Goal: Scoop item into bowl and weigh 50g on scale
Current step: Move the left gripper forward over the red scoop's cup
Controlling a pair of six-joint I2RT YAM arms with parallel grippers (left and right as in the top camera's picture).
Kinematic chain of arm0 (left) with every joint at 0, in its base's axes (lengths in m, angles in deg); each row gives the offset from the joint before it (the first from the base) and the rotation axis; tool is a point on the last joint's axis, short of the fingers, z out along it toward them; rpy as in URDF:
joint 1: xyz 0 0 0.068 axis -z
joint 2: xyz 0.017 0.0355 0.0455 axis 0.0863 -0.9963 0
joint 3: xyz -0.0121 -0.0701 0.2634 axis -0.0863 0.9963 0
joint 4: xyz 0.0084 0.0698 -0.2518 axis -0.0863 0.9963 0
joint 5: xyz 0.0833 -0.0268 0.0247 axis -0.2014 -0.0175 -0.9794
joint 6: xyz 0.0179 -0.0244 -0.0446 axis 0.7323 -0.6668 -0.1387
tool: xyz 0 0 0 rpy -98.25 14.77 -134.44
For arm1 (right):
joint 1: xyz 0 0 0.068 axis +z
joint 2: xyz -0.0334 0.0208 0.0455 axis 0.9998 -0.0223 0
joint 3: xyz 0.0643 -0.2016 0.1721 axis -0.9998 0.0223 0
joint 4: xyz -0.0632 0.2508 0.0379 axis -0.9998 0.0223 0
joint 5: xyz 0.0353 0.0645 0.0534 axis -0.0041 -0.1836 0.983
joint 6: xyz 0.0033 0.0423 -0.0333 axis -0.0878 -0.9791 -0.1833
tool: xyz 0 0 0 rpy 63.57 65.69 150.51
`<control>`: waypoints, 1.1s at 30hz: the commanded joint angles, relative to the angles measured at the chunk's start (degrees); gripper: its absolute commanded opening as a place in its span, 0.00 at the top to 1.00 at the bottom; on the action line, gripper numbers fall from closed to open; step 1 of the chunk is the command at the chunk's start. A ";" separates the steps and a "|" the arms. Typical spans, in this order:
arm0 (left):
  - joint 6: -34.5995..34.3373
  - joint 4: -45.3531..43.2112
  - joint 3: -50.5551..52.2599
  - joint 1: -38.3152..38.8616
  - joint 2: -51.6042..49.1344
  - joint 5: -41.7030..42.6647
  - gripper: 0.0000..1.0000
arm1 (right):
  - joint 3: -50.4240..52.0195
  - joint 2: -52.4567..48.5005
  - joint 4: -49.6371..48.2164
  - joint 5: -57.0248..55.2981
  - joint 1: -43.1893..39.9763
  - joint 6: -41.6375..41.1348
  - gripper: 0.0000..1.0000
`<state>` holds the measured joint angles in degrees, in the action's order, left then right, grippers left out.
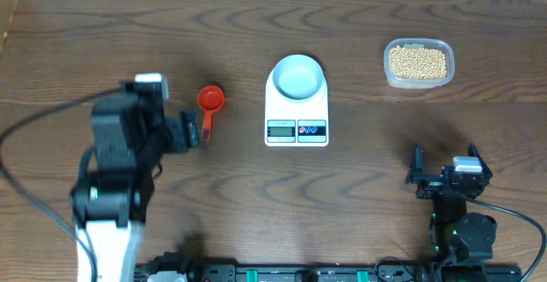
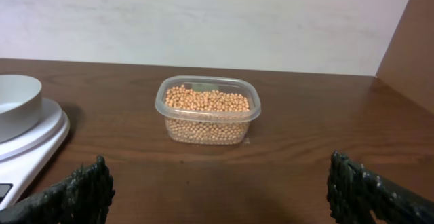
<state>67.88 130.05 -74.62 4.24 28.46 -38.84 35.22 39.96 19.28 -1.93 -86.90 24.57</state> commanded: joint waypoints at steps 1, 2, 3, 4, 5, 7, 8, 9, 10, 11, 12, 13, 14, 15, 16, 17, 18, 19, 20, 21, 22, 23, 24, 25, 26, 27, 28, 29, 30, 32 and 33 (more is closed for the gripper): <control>2.80 1.64 -6.62 -0.31 -8.11 0.72 0.15 | 0.04 0.11 0.24 0.24 -0.28 0.68 0.01; 2.99 1.84 -8.39 -0.28 -10.80 0.72 0.15 | 0.04 0.11 0.24 0.24 -0.28 0.68 0.01; 3.19 2.03 -10.21 -0.28 -13.55 0.72 0.15 | 0.04 0.11 0.24 0.24 -0.28 0.68 0.01; 3.43 2.29 -13.18 -0.31 -18.23 0.70 0.15 | 0.04 0.11 0.24 0.24 -0.28 0.68 0.01; 3.67 2.54 -14.62 -0.31 -20.57 0.70 0.15 | 0.04 0.11 0.24 0.24 -0.28 0.68 0.01; 4.52 2.99 -16.96 -0.31 -24.76 0.68 0.15 | 0.04 0.11 0.24 0.24 -0.28 0.68 0.01; 4.66 3.19 -18.08 -0.31 -26.95 0.55 0.15 | 0.04 0.11 0.24 0.24 -0.28 0.68 0.01; 4.68 3.28 -18.75 -0.31 -28.52 0.50 0.15 | 0.04 0.11 0.24 0.24 -0.28 0.68 0.01; 4.68 3.28 -19.26 -0.31 -30.08 0.48 0.15 | 0.04 0.11 0.24 0.24 -0.28 0.68 0.01; 4.70 3.19 -19.45 -0.31 -31.50 0.48 0.15 | 0.04 0.11 0.24 0.24 -0.28 0.68 0.01; 4.85 3.08 -19.45 -0.31 -32.52 0.48 0.15 | 0.04 0.11 0.24 0.24 -0.28 0.68 0.01; 5.18 3.13 -19.45 -0.31 -33.70 0.42 0.15 | 0.04 0.11 0.24 0.24 -0.28 0.68 0.01; 5.31 3.23 -19.45 -0.31 -34.75 0.24 0.15 | 0.04 0.11 0.24 0.24 -0.28 0.68 0.01; 5.33 3.32 -19.45 -0.31 -35.67 0.02 0.15 | 0.04 0.11 0.24 0.24 -0.28 0.68 0.01; 5.57 3.48 -19.45 -0.35 -36.65 0.02 0.15 | 0.04 0.11 0.24 0.24 -0.28 0.68 0.01; 5.73 3.52 -19.45 -0.50 -37.42 0.04 0.15 | 0.04 0.11 0.24 0.24 -0.28 0.68 0.01; 5.70 3.56 -19.45 -0.72 -38.27 0.07 0.15 | 0.04 0.11 0.24 0.24 -0.28 0.68 0.01; 5.70 3.56 -19.43 -0.96 -38.95 0.09 0.15 | 0.04 0.11 0.24 0.24 -0.28 0.68 0.01; 5.70 3.54 -19.43 -1.27 -39.71 0.07 0.15 | 0.04 0.11 0.24 0.24 -0.28 0.68 0.01; 5.75 3.54 -19.43 -1.51 -40.35 0.07 0.15 | 0.04 0.11 0.24 0.24 -0.28 0.68 0.01; 5.75 3.52 -19.43 -1.81 -41.00 0.07 0.15 | 0.04 0.11 0.24 0.24 -0.28 0.68 0.01; 5.81 3.50 -19.43 -2.03 -41.59 0.07 0.15 | 0.04 0.11 0.24 0.24 -0.28 0.68 0.01; 5.99 3.48 -19.43 -2.27 -42.23 0.07 0.15 | 0.04 0.11 0.24 0.24 -0.28 0.68 0.01; 6.01 3.39 -19.43 -2.45 -42.69 0.09 0.15 | 0.04 0.11 0.24 0.24 -0.28 0.68 0.01; 6.01 3.15 -19.43 -2.49 -43.30 0.07 0.15 | 0.04 0.11 0.24 0.24 -0.28 0.68 0.01; 6.32 2.84 -19.43 -2.49 -43.93 0.04 0.15 | 0.04 0.11 0.24 0.24 -0.28 0.68 0.01; 6.43 2.43 -19.43 -2.49 -44.59 0.07 0.15 | 0.04 0.11 0.24 0.24 -0.28 0.68 0.01; 6.40 1.92 -19.43 -2.47 -45.31 0.07 0.15 | 0.04 0.11 0.24 0.24 -0.28 0.68 0.01; 6.38 1.53 -19.43 -2.47 -45.77 0.07 0.15 | 0.04 0.11 0.24 0.24 -0.28 0.68 0.01; 6.40 0.68 -19.43 -2.49 -46.69 0.04 0.15 | 0.04 0.11 0.24 0.24 -0.28 0.68 0.01; 6.40 0.35 -19.43 -2.49 -46.97 0.07 0.15 | 0.04 0.11 0.24 0.24 -0.28 0.68 0.01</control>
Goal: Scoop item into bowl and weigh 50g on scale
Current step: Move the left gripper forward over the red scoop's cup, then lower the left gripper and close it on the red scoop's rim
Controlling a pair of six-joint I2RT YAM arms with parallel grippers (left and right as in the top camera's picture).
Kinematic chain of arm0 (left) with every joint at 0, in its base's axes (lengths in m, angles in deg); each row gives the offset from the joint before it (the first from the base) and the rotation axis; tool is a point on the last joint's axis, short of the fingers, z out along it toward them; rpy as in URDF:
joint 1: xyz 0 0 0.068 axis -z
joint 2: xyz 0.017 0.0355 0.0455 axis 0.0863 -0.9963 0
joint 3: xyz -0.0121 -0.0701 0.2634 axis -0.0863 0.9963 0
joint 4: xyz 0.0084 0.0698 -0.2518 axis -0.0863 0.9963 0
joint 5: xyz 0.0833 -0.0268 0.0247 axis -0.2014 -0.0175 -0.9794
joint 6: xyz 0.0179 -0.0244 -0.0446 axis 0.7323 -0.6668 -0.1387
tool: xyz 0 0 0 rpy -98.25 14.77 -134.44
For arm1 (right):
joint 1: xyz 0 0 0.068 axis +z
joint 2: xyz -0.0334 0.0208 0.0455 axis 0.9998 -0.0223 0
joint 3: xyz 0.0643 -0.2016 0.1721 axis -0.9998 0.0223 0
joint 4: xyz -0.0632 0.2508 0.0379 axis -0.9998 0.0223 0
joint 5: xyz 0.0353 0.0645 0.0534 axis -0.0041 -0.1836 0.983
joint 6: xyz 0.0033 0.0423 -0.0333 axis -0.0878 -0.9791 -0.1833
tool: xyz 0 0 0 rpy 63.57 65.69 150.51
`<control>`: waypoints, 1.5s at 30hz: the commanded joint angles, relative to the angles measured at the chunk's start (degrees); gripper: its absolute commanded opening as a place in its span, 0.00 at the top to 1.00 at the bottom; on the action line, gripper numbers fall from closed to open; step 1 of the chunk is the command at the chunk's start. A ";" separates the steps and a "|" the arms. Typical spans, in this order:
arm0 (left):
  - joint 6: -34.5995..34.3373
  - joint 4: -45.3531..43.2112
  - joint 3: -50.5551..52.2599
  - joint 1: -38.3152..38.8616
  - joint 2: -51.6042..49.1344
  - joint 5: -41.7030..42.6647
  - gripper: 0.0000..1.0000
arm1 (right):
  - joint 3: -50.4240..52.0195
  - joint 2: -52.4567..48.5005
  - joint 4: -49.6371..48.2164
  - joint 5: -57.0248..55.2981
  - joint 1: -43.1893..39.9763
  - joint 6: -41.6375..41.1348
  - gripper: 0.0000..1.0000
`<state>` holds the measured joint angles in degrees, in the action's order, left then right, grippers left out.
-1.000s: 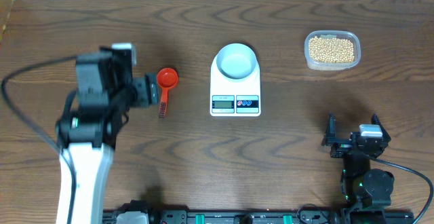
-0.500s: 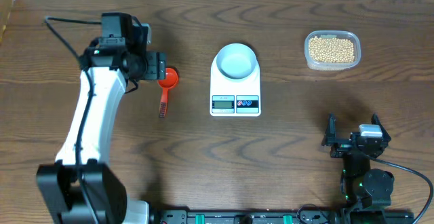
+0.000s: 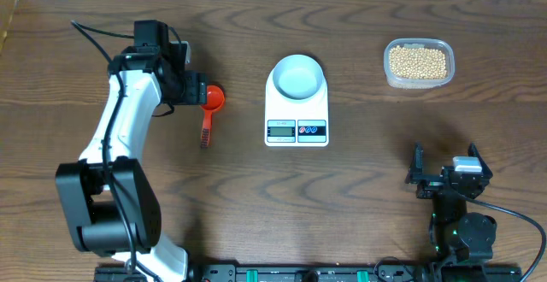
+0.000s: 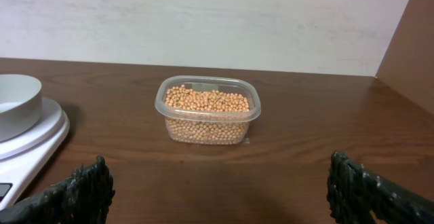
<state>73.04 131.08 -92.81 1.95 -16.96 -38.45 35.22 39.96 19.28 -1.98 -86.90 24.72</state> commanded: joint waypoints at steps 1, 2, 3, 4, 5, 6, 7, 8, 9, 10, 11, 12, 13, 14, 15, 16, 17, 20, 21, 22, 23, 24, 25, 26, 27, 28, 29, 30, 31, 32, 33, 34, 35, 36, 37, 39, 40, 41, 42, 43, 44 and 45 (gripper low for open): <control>1.25 -0.96 -1.25 -0.20 -1.86 -0.35 0.15 | 0.04 0.11 0.24 0.28 -0.28 0.52 0.01; 1.25 -1.11 -1.25 -0.20 -2.10 -0.35 0.15 | 0.04 0.11 0.24 0.28 -0.28 0.52 0.01; 1.25 -1.22 -1.25 -0.20 -2.34 -0.35 0.15 | 0.04 0.11 0.24 0.28 -0.28 0.52 0.01; 1.25 -1.42 -1.25 -0.20 -2.64 -0.35 0.15 | 0.04 0.11 0.24 0.28 -0.28 0.52 0.01; 1.25 -1.68 -1.25 -0.20 -3.02 -0.35 0.15 | 0.04 0.11 0.24 0.28 -0.28 0.52 0.01; 1.25 -2.12 -1.25 -0.20 -3.48 -0.35 0.15 | 0.04 0.11 0.24 0.28 -0.28 0.52 0.01; 1.25 -2.47 -1.25 -0.20 -4.11 -0.37 0.15 | 0.04 0.11 0.24 0.28 -0.28 0.52 0.01; 1.25 -2.69 -1.25 -0.20 -4.57 -0.35 0.15 | 0.04 0.11 0.24 0.28 -0.28 0.52 0.01; 1.25 -2.78 -1.25 -0.20 -5.22 -0.35 0.15 | 0.04 0.11 0.24 0.28 -0.28 0.52 0.01; 1.25 -2.91 -1.25 -0.20 -5.73 -0.35 0.15 | 0.04 0.11 0.24 0.28 -0.28 0.52 0.01; 1.25 -2.95 -1.25 -0.17 -6.16 -0.35 0.15 | 0.04 0.11 0.24 0.28 -0.28 0.52 0.01; 1.25 -3.13 -1.25 -0.13 -6.62 -0.35 0.15 | 0.04 0.11 0.24 0.28 -0.28 0.52 0.01; 1.22 -3.37 -1.25 -0.13 -7.15 -0.35 0.15 | 0.04 0.11 0.24 0.28 -0.28 0.52 0.01; 1.22 -3.58 -1.25 -0.13 -7.58 -0.33 0.15 | 0.04 0.11 0.24 0.28 -0.28 0.52 0.01; 1.22 -3.85 -1.25 -0.13 -8.09 -0.33 0.15 | 0.04 0.11 0.24 0.28 -0.28 0.52 0.01; 1.22 -4.07 -1.25 -0.13 -8.46 -0.35 0.15 | 0.04 0.11 0.24 0.28 -0.28 0.52 0.01; 1.25 -4.31 -1.25 -0.13 -8.90 -0.35 0.15 | 0.04 0.11 0.24 0.28 -0.28 0.52 0.01; 1.25 -4.98 -1.25 -0.13 -9.79 -0.35 0.15 | 0.04 0.11 0.24 0.28 -0.28 0.52 0.01; 1.22 -5.09 -1.25 -0.13 -9.94 -0.33 0.15 | 0.04 0.11 0.24 0.28 -0.28 0.52 0.01; 1.25 -5.14 -1.25 -0.13 -10.03 -0.33 0.15 | 0.04 0.11 0.24 0.28 -0.28 0.52 0.01; 1.25 -5.14 -1.25 -0.13 -10.05 -0.35 0.15 | 0.04 0.11 0.24 0.28 -0.28 0.52 0.01; 1.22 -5.09 -1.25 -0.13 -10.05 -0.35 0.15 | 0.04 0.11 0.24 0.28 -0.28 0.52 0.01; 1.25 -5.09 -1.25 -0.13 -10.05 -0.33 0.15 | 0.04 0.11 0.24 0.28 -0.28 0.52 0.01; 1.25 -5.09 -1.22 -0.13 -10.05 -0.37 0.15 | 0.04 0.11 0.24 0.28 -0.28 0.52 0.01; 1.40 -5.25 -1.18 -0.13 -10.21 -0.59 0.15 | 0.04 0.11 0.24 0.28 -0.28 0.52 0.01; 1.40 -5.31 -1.11 -0.13 -10.27 -0.90 0.15 | 0.04 0.11 0.24 0.28 -0.28 0.52 0.00; 1.40 -5.33 -1.01 -0.13 -10.47 -1.51 0.15 | 0.04 0.11 0.24 0.28 -0.28 0.52 0.01; 1.40 -5.31 -0.96 -0.13 -10.73 -1.68 0.15 | 0.04 0.11 0.24 0.28 -0.28 0.52 0.01; 1.40 -5.25 -0.94 -0.13 -11.10 -1.66 0.15 | 0.04 0.11 0.24 0.28 -0.28 0.52 0.01; 1.40 -5.25 -0.90 -0.13 -11.39 -1.66 0.15 | 0.04 0.11 0.24 0.28 -0.28 0.52 0.01; 1.40 -5.25 -0.87 -0.13 -11.98 -1.66 0.15 | 0.04 0.11 0.24 0.28 -0.28 0.52 0.01; 1.40 -5.27 -0.85 -0.13 -12.39 -1.66 0.15 | 0.04 0.11 0.24 0.28 -0.28 0.52 0.01; 1.40 -5.27 -0.85 -0.13 -12.79 -1.64 0.15 | 0.04 0.11 0.24 0.28 -0.28 0.52 0.01; 1.40 -5.33 -0.85 -0.13 -13.00 -1.64 0.15 | 0.04 0.11 0.24 0.28 -0.28 0.52 0.01; 1.40 -5.49 -0.85 -0.13 -13.05 -1.64 0.15 | 0.04 0.11 0.24 0.28 -0.28 0.52 0.01; 1.38 -5.95 -0.85 -0.13 -13.03 -1.64 0.15 | 0.04 0.11 0.24 0.28 -0.28 0.52 0.01; 1.38 -6.10 -0.85 -0.13 -13.03 -1.62 0.15 | 0.04 0.11 0.24 0.28 -0.28 0.52 0.01; 1.38 -6.16 -0.85 -0.13 -13.05 -1.62 0.15 | 0.04 0.11 0.24 0.28 -0.28 0.52 0.01; 1.40 -6.19 -0.85 -0.13 -13.05 -1.62 0.16 | 0.04 0.11 0.24 0.28 -0.28 0.52 0.01; 1.40 -6.19 -0.81 -0.13 -13.05 -1.62 0.15 | 0.04 0.11 0.24 0.28 -0.28 0.52 0.01; 1.40 -6.16 -0.79 -0.13 -13.05 -1.62 0.15 | 0.04 0.11 0.24 0.28 -0.28 0.52 0.01; 1.38 -6.16 -0.72 -0.13 -13.05 -1.62 0.15 | 0.04 0.11 0.24 0.28 -0.28 0.52 0.01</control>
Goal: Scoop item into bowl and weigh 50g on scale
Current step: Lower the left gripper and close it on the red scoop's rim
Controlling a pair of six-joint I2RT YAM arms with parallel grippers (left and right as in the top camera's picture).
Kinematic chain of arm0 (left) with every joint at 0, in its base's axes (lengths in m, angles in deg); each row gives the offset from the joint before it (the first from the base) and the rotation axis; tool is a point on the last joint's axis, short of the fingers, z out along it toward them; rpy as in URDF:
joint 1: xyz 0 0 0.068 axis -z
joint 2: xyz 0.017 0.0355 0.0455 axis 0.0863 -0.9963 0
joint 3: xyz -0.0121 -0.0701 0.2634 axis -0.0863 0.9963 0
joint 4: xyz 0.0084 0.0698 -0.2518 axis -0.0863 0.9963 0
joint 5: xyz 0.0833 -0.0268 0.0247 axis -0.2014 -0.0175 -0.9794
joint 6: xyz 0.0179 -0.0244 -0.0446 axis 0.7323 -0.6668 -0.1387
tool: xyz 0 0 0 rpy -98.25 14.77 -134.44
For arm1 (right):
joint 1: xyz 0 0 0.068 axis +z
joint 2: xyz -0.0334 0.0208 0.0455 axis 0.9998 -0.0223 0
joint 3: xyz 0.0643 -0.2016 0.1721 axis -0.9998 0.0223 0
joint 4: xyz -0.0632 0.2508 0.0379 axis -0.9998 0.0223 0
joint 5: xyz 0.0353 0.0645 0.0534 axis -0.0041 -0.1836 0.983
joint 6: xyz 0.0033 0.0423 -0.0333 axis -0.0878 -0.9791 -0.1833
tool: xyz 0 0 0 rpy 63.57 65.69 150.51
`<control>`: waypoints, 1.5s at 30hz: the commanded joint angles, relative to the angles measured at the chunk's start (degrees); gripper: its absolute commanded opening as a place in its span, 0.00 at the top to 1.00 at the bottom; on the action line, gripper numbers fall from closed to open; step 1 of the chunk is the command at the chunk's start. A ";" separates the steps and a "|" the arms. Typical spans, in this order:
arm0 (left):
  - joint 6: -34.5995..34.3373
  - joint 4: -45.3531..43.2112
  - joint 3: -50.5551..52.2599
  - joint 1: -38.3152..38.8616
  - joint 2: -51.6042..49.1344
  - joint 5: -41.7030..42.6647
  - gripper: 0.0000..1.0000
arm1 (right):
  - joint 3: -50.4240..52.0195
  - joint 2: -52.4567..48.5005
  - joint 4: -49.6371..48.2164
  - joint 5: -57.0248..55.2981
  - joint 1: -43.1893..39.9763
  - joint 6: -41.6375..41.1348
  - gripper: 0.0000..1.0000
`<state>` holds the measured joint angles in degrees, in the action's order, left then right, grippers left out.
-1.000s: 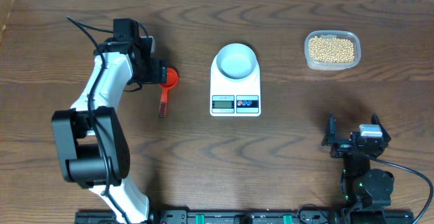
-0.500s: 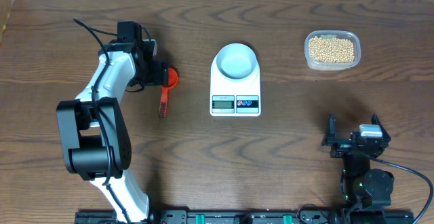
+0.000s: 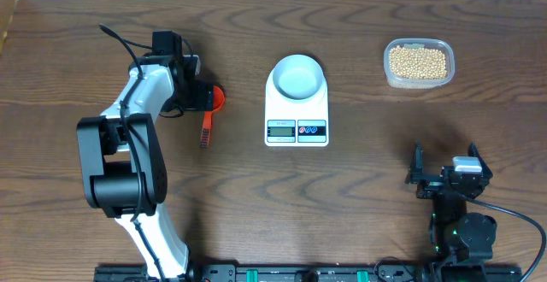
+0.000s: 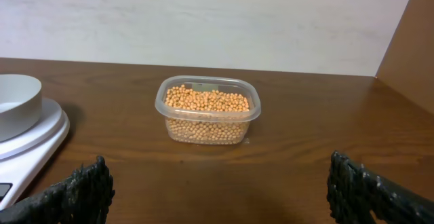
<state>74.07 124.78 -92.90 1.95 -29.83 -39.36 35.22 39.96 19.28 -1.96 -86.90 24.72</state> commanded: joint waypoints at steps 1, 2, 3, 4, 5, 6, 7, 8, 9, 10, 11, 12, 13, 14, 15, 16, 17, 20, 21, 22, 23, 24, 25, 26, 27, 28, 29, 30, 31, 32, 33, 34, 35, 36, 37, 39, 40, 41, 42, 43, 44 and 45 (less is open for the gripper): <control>0.35 0.09 -0.50 -0.13 -0.17 -0.70 0.15 | 0.04 0.11 0.24 0.26 -0.28 0.52 0.01; 0.35 0.11 -0.44 -0.13 -0.17 -0.70 0.15 | 0.04 0.11 0.24 0.26 -0.28 0.52 0.01; 0.35 0.09 -0.35 -0.13 -0.17 -0.68 0.15 | 0.04 0.11 0.24 0.26 -0.28 0.52 0.01; 0.33 0.09 -0.24 -0.13 -0.17 -0.68 0.15 | 0.04 0.11 0.24 0.26 -0.28 0.52 0.01; 0.35 0.09 -0.11 -0.13 -0.17 -0.68 0.15 | 0.04 0.11 0.24 0.26 -0.28 0.52 0.01; 0.33 0.04 0.04 -0.13 -0.17 -0.68 0.15 | 0.04 0.11 0.24 0.26 -0.28 0.52 0.01; 0.35 -0.15 0.31 -0.13 -0.17 -0.68 0.15 | 0.04 0.11 0.24 0.26 -0.28 0.52 0.01; 0.35 -0.39 0.63 -0.13 -0.17 -0.68 0.15 | 0.04 0.11 0.24 0.26 -0.28 0.52 0.01; 0.35 -0.48 0.79 -0.13 -0.17 -0.68 0.15 | 0.04 0.11 0.24 0.26 -0.28 0.52 0.01; 0.35 -0.55 1.01 -0.13 -0.20 -0.70 0.15 | 0.04 0.11 0.24 0.26 -0.28 0.52 0.01; 0.35 -0.59 1.09 -0.13 -0.20 -0.70 0.15 | 0.04 0.11 0.24 0.26 -0.28 0.52 0.01; 0.35 -0.59 1.09 -0.13 -0.20 -0.70 0.15 | 0.04 0.11 0.24 0.26 -0.28 0.52 0.01; 0.35 -0.63 1.09 -0.13 -0.20 -0.70 0.15 | 0.04 0.11 0.24 0.26 -0.28 0.52 0.01; 0.35 -0.72 1.09 -0.13 -0.20 -0.68 0.15 | 0.04 0.11 0.24 0.26 -0.28 0.52 0.01; 0.35 -0.70 1.09 -0.11 -0.20 -0.68 0.15 | 0.04 0.11 0.24 0.26 -0.28 0.52 0.01; 0.35 -0.68 1.09 -0.07 -0.20 -0.68 0.15 | 0.04 0.11 0.24 0.26 -0.28 0.52 0.01; 0.33 -0.68 1.14 -0.07 -0.20 -0.68 0.15 | 0.04 0.11 0.24 0.26 -0.28 0.52 0.01; 0.33 -0.66 1.20 -0.07 -0.20 -0.42 0.15 | 0.04 0.11 0.24 0.26 -0.28 0.52 0.01; 0.31 -0.70 1.20 -0.09 -0.20 -0.22 0.15 | 0.04 0.11 0.24 0.26 -0.28 0.52 0.01; 0.31 -0.74 1.20 -0.07 -0.20 -0.22 0.15 | 0.04 0.11 0.24 0.26 -0.28 0.52 0.01; 0.31 -0.74 1.20 -0.07 -0.20 -0.22 0.15 | 0.04 0.11 0.24 0.26 -0.28 0.52 0.01; 0.31 -0.70 1.20 -0.09 -0.20 -0.24 0.15 | 0.04 0.11 0.24 0.26 -0.28 0.52 0.01; 0.31 -0.70 1.20 -0.09 -0.20 -0.26 0.15 | 0.04 0.11 0.24 0.26 -0.28 0.52 0.01; 0.33 -0.70 1.20 -0.09 -0.20 -0.26 0.15 | 0.04 0.11 0.24 0.26 -0.28 0.52 0.01; 0.33 -0.70 1.20 -0.09 -0.20 -0.26 0.15 | 0.04 0.11 0.24 0.26 -0.28 0.52 0.01; 0.33 -0.70 1.20 -0.09 -0.20 -0.26 0.15 | 0.04 0.11 0.24 0.26 -0.28 0.52 0.01; 0.33 -0.70 1.20 -0.09 -0.20 -0.28 0.15 | 0.04 0.11 0.24 0.26 -0.28 0.52 0.01; 0.33 -0.70 1.18 -0.09 -0.20 -0.26 0.15 | 0.04 0.11 0.24 0.26 -0.28 0.52 0.01; 0.33 -0.72 1.18 -0.09 -0.20 -0.28 0.15 | 0.04 0.11 0.24 0.26 -0.28 0.52 0.01; 0.33 -0.72 1.20 -0.09 -0.20 -0.28 0.15 | 0.04 0.11 0.24 0.26 -0.28 0.52 0.01; 0.33 -0.72 1.20 -0.09 -0.20 -0.28 0.15 | 0.04 0.11 0.24 0.26 -0.28 0.52 0.01; 0.35 -0.72 1.20 -0.09 -0.20 -0.28 0.15 | 0.04 0.11 0.24 0.26 -0.28 0.52 0.01; 0.35 -0.74 1.20 -0.09 -0.20 -0.26 0.15 | 0.04 0.11 0.24 0.26 -0.28 0.52 0.01; 0.35 -0.76 1.18 -0.09 -0.20 -0.26 0.15 | 0.04 0.11 0.24 0.26 -0.28 0.52 0.01; 0.35 -0.76 1.18 -0.09 -0.20 -0.26 0.15 | 0.04 0.11 0.24 0.26 -0.28 0.52 0.01; 0.35 -0.74 1.20 -0.09 -0.20 -0.26 0.15 | 0.04 0.11 0.24 0.26 -0.28 0.52 0.01; 0.35 -0.74 1.20 -0.09 -0.20 -0.26 0.15 | 0.04 0.11 0.24 0.26 -0.28 0.52 0.01; 0.35 -0.74 1.20 -0.09 -0.20 -0.26 0.15 | 0.04 0.11 0.24 0.26 -0.28 0.52 0.01; 0.35 -0.72 1.20 -0.09 -0.20 -0.26 0.15 | 0.04 0.11 0.24 0.26 -0.28 0.52 0.01; 0.33 -0.72 1.20 -0.09 -0.20 -0.26 0.15 | 0.04 0.11 0.24 0.26 -0.28 0.52 0.01; 0.33 -0.72 1.20 -0.09 -0.20 -0.26 0.15 | 0.04 0.11 0.24 0.26 -0.28 0.52 0.01; 0.33 -0.70 1.20 -0.09 -0.20 -0.26 0.15 | 0.04 0.11 0.24 0.26 -0.28 0.52 0.01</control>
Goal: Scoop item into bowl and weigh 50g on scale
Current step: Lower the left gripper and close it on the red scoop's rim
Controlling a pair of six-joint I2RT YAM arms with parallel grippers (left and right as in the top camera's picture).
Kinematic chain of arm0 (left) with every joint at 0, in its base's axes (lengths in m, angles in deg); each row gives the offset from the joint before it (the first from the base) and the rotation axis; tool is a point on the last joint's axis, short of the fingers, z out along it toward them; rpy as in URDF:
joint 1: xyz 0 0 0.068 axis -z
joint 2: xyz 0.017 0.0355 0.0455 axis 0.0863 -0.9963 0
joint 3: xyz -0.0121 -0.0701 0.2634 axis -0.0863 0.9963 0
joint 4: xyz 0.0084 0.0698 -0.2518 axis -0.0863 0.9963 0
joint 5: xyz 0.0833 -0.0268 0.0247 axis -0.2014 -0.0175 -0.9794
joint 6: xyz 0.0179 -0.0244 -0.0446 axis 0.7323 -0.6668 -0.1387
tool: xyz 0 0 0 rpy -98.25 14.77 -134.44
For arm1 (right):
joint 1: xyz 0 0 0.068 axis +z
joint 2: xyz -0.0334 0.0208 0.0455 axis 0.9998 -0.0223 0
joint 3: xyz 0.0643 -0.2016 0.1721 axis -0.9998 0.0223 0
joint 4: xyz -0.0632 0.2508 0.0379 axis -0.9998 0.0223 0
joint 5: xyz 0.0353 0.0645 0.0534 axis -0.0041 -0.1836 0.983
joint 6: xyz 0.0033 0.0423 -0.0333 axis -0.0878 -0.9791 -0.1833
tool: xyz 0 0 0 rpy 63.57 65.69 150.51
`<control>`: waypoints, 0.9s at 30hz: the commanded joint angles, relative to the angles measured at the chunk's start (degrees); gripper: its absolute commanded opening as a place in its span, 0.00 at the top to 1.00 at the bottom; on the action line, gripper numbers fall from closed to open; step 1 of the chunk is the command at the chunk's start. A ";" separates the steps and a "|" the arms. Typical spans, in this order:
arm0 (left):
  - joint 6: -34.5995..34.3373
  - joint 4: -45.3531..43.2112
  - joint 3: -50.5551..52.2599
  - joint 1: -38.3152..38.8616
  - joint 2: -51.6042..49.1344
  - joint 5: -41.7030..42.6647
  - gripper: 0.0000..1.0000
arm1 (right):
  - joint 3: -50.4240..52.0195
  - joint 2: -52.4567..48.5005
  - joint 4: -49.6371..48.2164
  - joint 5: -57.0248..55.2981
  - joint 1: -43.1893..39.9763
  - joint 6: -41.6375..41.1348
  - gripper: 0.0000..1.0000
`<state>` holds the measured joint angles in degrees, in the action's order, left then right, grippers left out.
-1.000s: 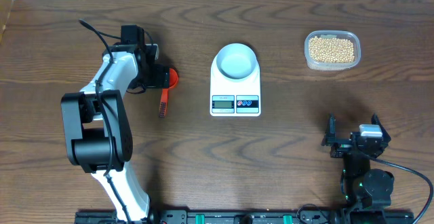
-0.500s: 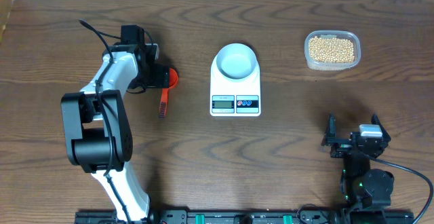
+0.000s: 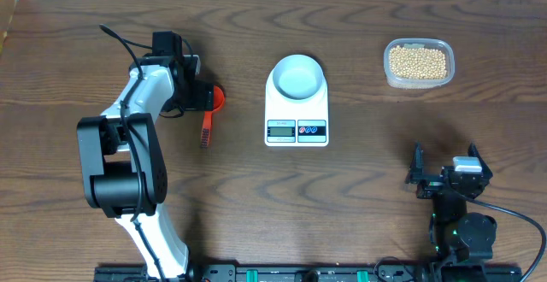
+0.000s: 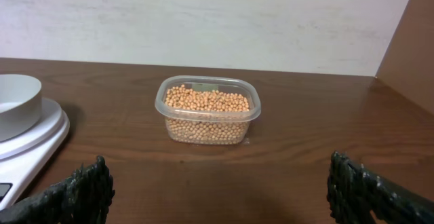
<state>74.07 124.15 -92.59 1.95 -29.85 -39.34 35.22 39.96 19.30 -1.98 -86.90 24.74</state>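
Note:
The red scoop lies left of the scale, bowl end away from me, handle pointing toward the near edge. My left gripper sits at the scoop's bowl end and covers its left part; its jaws are hidden from above. The white bowl stands on the white scale. A clear tub of soybeans sits at the far right, also seen as the tub. My right gripper rests near the front edge, open, with nothing between its fingers.
The left arm arches from the front left up to the scoop. The scale's edge and the bowl show at the left of the right wrist view. A light wall runs behind the table's far edge.
The left arm was first raised at the left with its gripper near the scoop's handle. Then it stretched out with the gripper just left of the scoop's bowl. After that the gripper lay over the bowl end and has stayed there. The right arm never moved.

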 commanded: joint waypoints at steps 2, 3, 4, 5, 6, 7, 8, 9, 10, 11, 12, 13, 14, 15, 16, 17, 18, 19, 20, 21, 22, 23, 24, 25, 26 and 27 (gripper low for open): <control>0.33 -0.07 0.87 -0.09 -0.17 -0.28 0.16 | 0.04 0.11 0.22 0.28 -0.28 0.50 0.01; 0.33 -0.07 0.90 -0.09 -0.17 -0.28 0.16 | 0.04 0.11 0.22 0.28 -0.28 0.50 0.01; 0.33 -0.07 0.90 -0.09 -0.17 -0.28 0.20 | 0.04 0.11 0.22 0.28 -0.28 0.50 0.01; 0.33 -0.07 0.90 -0.09 -0.17 -0.28 0.22 | 0.04 0.11 0.22 0.28 -0.28 0.50 0.01; 0.33 -0.07 0.90 -0.09 -0.17 -0.28 0.25 | 0.04 0.11 0.22 0.28 -0.28 0.50 0.01; 0.33 -0.07 0.90 -0.09 -0.17 -0.28 0.27 | 0.04 0.11 0.22 0.28 -0.28 0.50 0.01; 0.33 -0.04 0.87 -0.09 -0.17 -0.28 0.30 | 0.04 0.11 0.22 0.28 -0.28 0.50 0.01; 0.33 -0.04 0.90 -0.09 -0.17 -0.28 0.32 | 0.04 0.11 0.22 0.28 -0.28 0.50 0.01; 0.33 -0.04 0.90 -0.09 -0.17 -0.28 0.33 | 0.04 0.11 0.22 0.28 -0.28 0.50 0.01; 0.33 -0.04 0.90 -0.09 -0.17 -0.28 0.34 | 0.04 0.11 0.22 0.28 -0.28 0.50 0.01; 0.33 -0.04 0.90 -0.09 -0.17 -0.28 0.35 | 0.04 0.11 0.22 0.28 -0.28 0.50 0.01; 0.33 0.00 0.90 -0.09 -0.17 -0.28 0.36 | 0.04 0.11 0.22 0.28 -0.28 0.48 0.01; 0.33 0.02 0.90 -0.09 -0.17 -0.28 0.37 | 0.04 0.11 0.22 0.28 -0.28 0.50 0.01; 0.33 0.13 0.90 -0.09 -0.17 -0.28 0.37 | 0.04 0.11 0.22 0.28 -0.28 0.50 0.01; 0.33 0.15 0.90 -0.09 -0.17 -0.28 0.40 | 0.04 0.11 0.22 0.28 -0.28 0.50 0.01; 0.33 0.17 0.90 -0.09 -0.17 -0.28 0.42 | 0.04 0.11 0.22 0.28 -0.28 0.50 0.01; 0.33 0.20 0.90 -0.09 -0.17 -0.28 0.43 | 0.04 0.11 0.22 0.28 -0.28 0.50 0.01; 0.33 0.20 0.90 -0.09 -0.17 -0.28 0.43 | 0.04 0.11 0.22 0.28 -0.28 0.50 0.01; 0.33 0.17 0.90 -0.09 -0.17 -0.28 0.44 | 0.04 0.11 0.22 0.28 -0.28 0.50 0.01; 0.33 0.17 0.90 -0.09 -0.17 -0.28 0.46 | 0.04 0.11 0.22 0.28 -0.28 0.50 0.01; 0.33 0.17 0.90 -0.09 -0.17 -0.28 0.47 | 0.04 0.11 0.22 0.28 -0.28 0.50 0.01; 0.33 0.17 0.90 -0.09 -0.17 -0.28 0.49 | 0.04 0.11 0.22 0.28 -0.28 0.50 0.01; 0.33 0.17 0.87 -0.09 -0.17 -0.28 0.50 | 0.04 0.11 0.22 0.28 -0.28 0.50 0.01; 0.33 0.17 0.90 -0.09 -0.17 -0.28 0.51 | 0.04 0.11 0.22 0.28 -0.28 0.50 0.01; 0.33 0.17 0.90 -0.09 -0.17 -0.28 0.53 | 0.04 0.11 0.22 0.28 -0.28 0.50 0.01; 0.33 0.17 0.90 -0.09 -0.17 -0.28 0.54 | 0.04 0.11 0.22 0.28 -0.28 0.50 0.01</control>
<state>74.11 124.30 -92.59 1.95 -29.85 -39.34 35.22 39.96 19.28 -1.96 -86.90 24.72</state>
